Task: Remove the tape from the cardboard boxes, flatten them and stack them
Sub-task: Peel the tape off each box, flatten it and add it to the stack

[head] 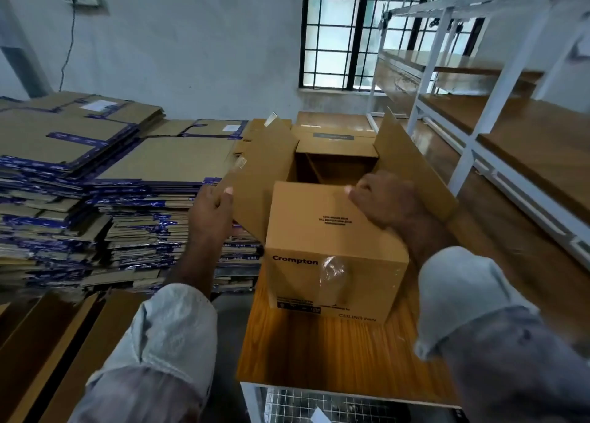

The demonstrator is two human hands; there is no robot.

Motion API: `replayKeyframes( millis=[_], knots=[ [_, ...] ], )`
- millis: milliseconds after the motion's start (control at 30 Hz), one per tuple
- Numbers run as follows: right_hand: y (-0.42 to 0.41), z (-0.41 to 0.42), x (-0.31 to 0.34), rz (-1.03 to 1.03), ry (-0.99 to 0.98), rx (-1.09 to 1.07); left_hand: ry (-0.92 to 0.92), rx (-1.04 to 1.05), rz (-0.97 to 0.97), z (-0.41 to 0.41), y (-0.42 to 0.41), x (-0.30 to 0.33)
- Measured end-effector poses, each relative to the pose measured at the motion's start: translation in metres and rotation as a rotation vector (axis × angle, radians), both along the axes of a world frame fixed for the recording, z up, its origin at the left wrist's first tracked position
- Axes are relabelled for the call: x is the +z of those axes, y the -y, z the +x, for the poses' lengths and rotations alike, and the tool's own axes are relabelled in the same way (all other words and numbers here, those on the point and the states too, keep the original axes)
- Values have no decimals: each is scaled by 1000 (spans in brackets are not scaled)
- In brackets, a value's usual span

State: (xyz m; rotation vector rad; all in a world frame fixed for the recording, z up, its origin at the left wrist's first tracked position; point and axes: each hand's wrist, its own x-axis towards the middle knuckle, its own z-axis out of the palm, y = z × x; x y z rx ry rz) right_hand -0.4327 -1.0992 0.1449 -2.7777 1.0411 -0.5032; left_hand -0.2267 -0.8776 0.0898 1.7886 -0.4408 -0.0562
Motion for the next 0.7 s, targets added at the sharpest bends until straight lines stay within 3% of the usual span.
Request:
replayKeyframes(
  millis=[100,233,333,467,533,600,700],
  knots=[
    [-30,-21,51,44,27,80,144,29,133,4,3,14],
    [-75,-41,71,292,-394,219,497,158,158,-1,10,47],
    [-89,-35,19,317,-607,246,614,23,165,-21,17,69],
    [-88,-22,-62,270,-473,91,602,-418,294,-67,30,48],
    [-90,-18,-88,103,-410,-4,562,-649,400,-81,39,9],
    [-97,-13,-100,-16,-319,-79,531,-780,477,-87,40,-30],
    [-106,-6,-97,19,-330,-109,618,-821,488,-91,33,-59]
  ],
)
